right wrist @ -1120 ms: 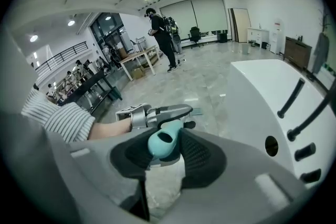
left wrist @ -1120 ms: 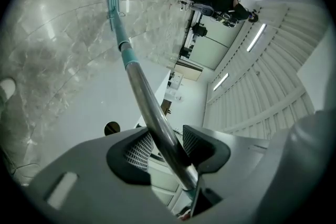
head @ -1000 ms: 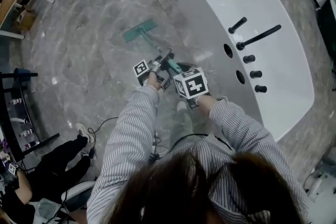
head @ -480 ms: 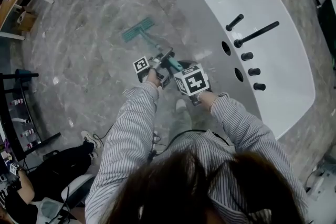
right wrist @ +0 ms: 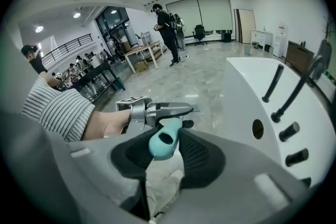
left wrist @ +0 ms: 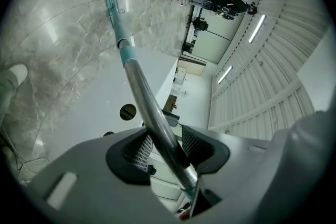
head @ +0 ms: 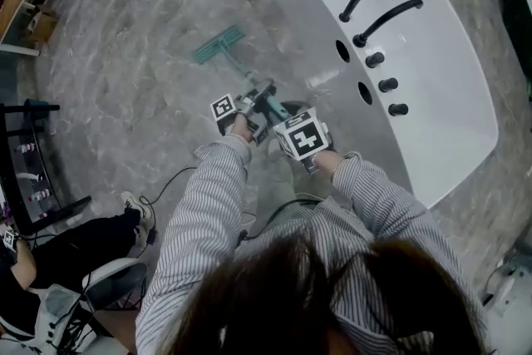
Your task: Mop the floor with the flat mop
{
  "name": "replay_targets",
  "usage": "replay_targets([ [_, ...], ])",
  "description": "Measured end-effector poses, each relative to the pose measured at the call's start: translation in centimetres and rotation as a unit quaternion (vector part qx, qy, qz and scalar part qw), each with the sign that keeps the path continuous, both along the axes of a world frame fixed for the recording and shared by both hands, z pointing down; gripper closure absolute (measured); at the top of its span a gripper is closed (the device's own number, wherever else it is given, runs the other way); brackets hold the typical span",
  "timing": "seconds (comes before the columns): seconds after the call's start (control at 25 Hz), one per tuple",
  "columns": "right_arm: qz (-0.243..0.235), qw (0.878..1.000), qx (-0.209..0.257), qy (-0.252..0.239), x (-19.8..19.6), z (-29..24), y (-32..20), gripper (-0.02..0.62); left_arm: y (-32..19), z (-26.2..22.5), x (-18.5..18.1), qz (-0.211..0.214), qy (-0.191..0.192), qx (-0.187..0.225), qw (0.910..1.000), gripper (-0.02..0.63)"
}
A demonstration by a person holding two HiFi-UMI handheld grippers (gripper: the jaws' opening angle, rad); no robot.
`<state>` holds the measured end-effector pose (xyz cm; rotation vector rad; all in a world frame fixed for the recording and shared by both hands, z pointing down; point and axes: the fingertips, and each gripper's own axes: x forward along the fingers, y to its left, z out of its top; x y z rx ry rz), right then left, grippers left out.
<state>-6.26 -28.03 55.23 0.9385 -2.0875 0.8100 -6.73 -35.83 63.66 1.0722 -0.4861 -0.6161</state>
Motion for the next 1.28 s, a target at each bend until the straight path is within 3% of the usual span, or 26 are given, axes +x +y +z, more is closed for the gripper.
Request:
replay_targets([
  [0.28, 0.006, 1.000, 0.006, -0.006, 6.2, -0.3, 13.2, 0.472, 13.3, -0.4, 6.2, 0.010, -0.003, 0.004, 0.9999, 0.433],
  [0.52, -0.026, 0.999, 0.009, 0.023, 12.1, -0.9, 25.6, 0.472, 25.6, -1.1, 12.2, -0.004, 0.009, 0.010, 0.9999, 0.433],
  [0.8, -0.009, 1.000, 0.000, 0.025, 17.8, -2.3, 37.7, 0.473, 37.7, -2.4, 17.9, 0.007, 0.014, 0.008, 0.9999, 0.433],
  [0.96, -0.005, 1.000, -0.006, 0.028, 19.8, -2.3, 42.8, 0.474, 42.8, -2.5, 20.0, -0.013, 0.043, -0.003, 0.9990, 0.442],
  [1.28, 0.023, 1.000, -0.016, 0.014, 21.8, -2.3, 48.0, 0.474, 48.1, -2.7, 22.2, 0.010, 0.051, 0.000, 0.9986, 0.443],
])
